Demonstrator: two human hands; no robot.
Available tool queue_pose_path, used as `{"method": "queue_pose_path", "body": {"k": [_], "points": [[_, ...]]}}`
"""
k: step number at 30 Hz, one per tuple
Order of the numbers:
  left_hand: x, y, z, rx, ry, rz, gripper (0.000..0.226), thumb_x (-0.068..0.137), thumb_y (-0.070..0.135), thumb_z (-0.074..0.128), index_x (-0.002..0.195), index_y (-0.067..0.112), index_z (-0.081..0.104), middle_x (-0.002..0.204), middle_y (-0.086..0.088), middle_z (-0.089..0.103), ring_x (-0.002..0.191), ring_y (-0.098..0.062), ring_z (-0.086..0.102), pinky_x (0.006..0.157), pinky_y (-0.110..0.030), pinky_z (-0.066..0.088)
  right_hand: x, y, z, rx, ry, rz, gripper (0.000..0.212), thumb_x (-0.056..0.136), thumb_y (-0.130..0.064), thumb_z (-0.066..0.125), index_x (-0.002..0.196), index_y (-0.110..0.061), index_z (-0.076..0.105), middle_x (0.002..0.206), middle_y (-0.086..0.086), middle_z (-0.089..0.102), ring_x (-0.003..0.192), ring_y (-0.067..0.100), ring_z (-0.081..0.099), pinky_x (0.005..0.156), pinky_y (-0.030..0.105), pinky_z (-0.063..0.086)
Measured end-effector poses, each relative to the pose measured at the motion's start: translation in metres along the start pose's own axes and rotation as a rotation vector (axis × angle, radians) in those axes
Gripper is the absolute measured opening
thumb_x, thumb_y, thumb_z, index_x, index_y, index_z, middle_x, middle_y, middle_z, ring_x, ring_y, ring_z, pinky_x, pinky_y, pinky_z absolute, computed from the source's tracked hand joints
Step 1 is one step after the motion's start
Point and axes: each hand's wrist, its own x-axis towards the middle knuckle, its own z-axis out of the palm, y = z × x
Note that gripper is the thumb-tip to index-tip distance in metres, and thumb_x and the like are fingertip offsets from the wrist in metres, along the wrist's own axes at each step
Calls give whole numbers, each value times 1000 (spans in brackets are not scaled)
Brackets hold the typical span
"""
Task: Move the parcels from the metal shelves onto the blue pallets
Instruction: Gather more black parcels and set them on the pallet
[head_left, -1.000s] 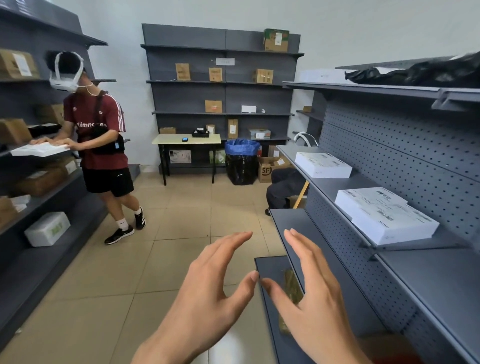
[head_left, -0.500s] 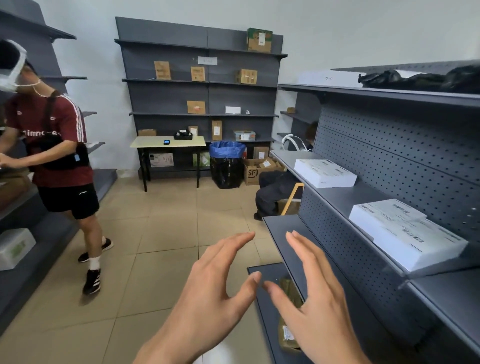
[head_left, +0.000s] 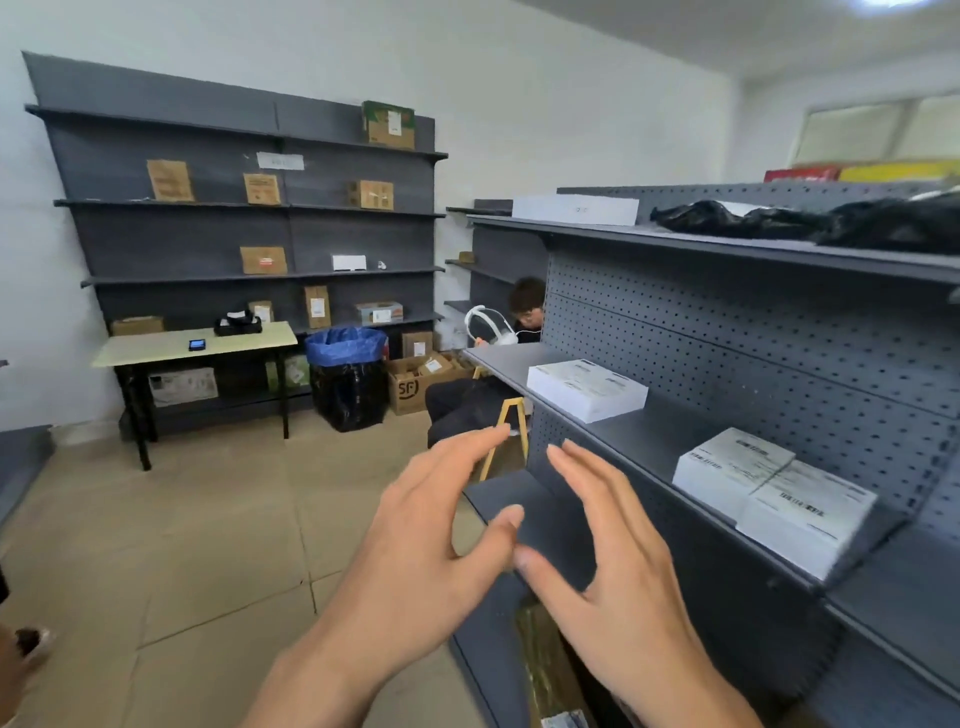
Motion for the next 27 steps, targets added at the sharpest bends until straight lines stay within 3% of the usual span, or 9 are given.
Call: {"method": "queue_pose_path", "body": {"k": [7,11,16,21,24,27], "points": [[56,-8,-14,-40,-23,166,57,91,47,58,145,49,41,143,34,46,138,3,41,105,-31,46,43,-10,-9,-134,101,-1,77,86,-63,61,154,-47,31,158,-25,32,149,1,32,118,30,35],[87,-9,-9,-85,-17,247,54,92,46,60,142,52,42,139,39,46,136,8,41,110,-24,40,66,-2,-22,-199,179,-7,76,86,-58,65,154,-41,35,157,-19,36,148,5,37,116,38,41],[125,-11,10,-128,-15,303,60,84,55,55,142,54,40,137,35,51,135,4,45,110,-32,43,89,22,-34,-274,256,-9,73,86,-55,67,152,-38,40,157,-15,39,147,7,39,116,39,42],[175,-22,43,-158,-52,327,61,86,50,59,143,58,36,107,37,57,102,10,54,93,-17,43,118,59,-44,-327,294,-5,76,85,-56,67,153,-39,38,158,-17,38,148,7,37,116,40,42],[211,-27,59,-140,-82,363,64,85,54,57,143,63,29,133,46,43,122,17,44,98,-1,31,142,81,-49,-333,327,4,75,87,-60,63,155,-40,36,159,-19,36,149,4,35,117,34,40],[249,-27,69,-127,-96,409,64,86,56,56,143,63,28,139,46,38,132,20,34,98,1,29,168,98,-55,-355,343,-14,75,89,-60,62,155,-39,36,159,-18,36,149,5,36,116,39,43]]}}
